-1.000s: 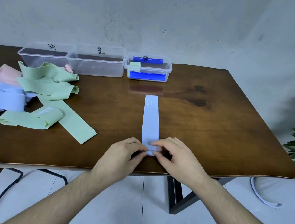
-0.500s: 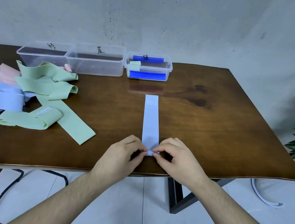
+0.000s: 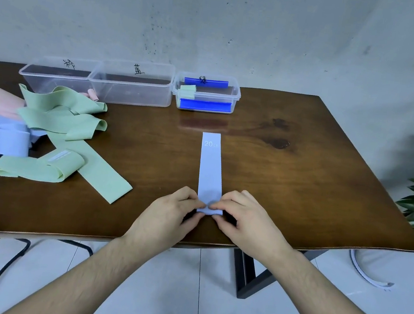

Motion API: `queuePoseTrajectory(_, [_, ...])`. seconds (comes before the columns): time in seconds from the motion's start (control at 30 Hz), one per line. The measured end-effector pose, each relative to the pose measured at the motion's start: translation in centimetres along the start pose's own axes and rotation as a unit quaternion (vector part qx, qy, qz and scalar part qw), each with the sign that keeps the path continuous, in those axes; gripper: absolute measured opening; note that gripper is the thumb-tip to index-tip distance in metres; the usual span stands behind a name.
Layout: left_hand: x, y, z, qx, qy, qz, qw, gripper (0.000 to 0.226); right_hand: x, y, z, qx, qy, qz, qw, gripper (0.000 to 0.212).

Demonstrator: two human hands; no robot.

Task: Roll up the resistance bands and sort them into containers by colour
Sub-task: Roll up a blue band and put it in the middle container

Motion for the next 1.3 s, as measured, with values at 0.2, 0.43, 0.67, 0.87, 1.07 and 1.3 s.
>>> queuePoseTrajectory(0.2, [-0.2,-0.4,0.1,0.004,0.018,-0.006,1.0,0.021,0.1,-0.3,0.1,-0.015,0.035,0.007,0.999,0.022])
queuePoseTrajectory(0.43, [0.2,-0.7,0.2,0.005,0.012,0.009,1.0,0.02,-0.1,-0.7,0.2,-0.021,0.009,-0.011,1.0,0.02])
queuePoseTrajectory(0.67, [0.6,-1.1,0.1,-0.003,0.006,0.018,1.0,0.021,0.1,-1.0,0.5,-0.034,0.013,-0.022,0.999,0.02])
queuePoseTrajectory(0.87, [0.6,-1.5,0.4,0.001,-0.002,0.018,1.0,0.021,-0.2,-1.1,0.3,-0.019,0.0,-0.025,1.0,0.021])
queuePoseTrajectory(1.07, [0.6,-1.1,0.5,-0.031,0.012,0.018,0.999,0.017,-0.5,-1.4,0.1,-0.01,0.008,-0.032,0.999,0.022])
queuePoseTrajectory(1.3, [1.0,-1.4,0.6,-0.034,0.002,0.008,0.999,0.016,-0.4,-1.6,0.3,0.006,0.016,-0.036,0.999,0.024])
Point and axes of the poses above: each hand's wrist, its own y-axis away from the middle knuckle, its own z-axis out of the back of the hand, x = y × z, the point moved 4 cm from there along -y, towards the middle knuckle, and after that the axes turned 12 degrees about x, right-handed, at the moved point
